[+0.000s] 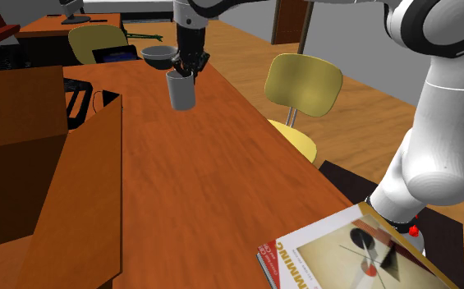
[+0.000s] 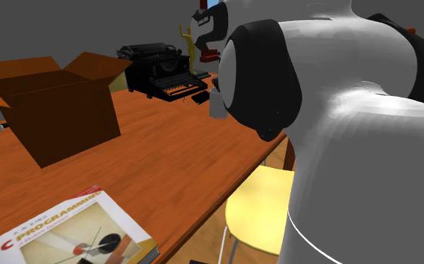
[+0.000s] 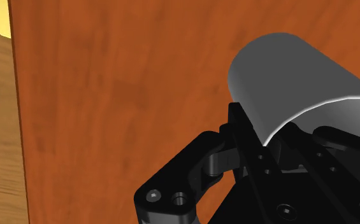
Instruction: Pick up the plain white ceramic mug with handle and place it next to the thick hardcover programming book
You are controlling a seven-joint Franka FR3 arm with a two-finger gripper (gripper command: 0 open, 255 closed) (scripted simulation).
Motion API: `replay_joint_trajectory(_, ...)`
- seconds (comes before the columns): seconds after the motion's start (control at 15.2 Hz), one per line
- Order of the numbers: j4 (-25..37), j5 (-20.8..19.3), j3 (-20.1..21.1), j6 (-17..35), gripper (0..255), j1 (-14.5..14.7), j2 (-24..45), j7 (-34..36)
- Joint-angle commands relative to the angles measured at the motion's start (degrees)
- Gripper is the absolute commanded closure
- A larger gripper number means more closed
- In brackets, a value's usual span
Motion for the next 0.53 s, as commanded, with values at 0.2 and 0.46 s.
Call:
replay_joint_trajectory(0.2,4.84,-0.10,0.08,-4.23,255,0.26,0.64,-0.08)
replay_joint_trajectory(0.46,9.34,-0.28,0.13,-7.77,255,0.52,1.61,-0.16)
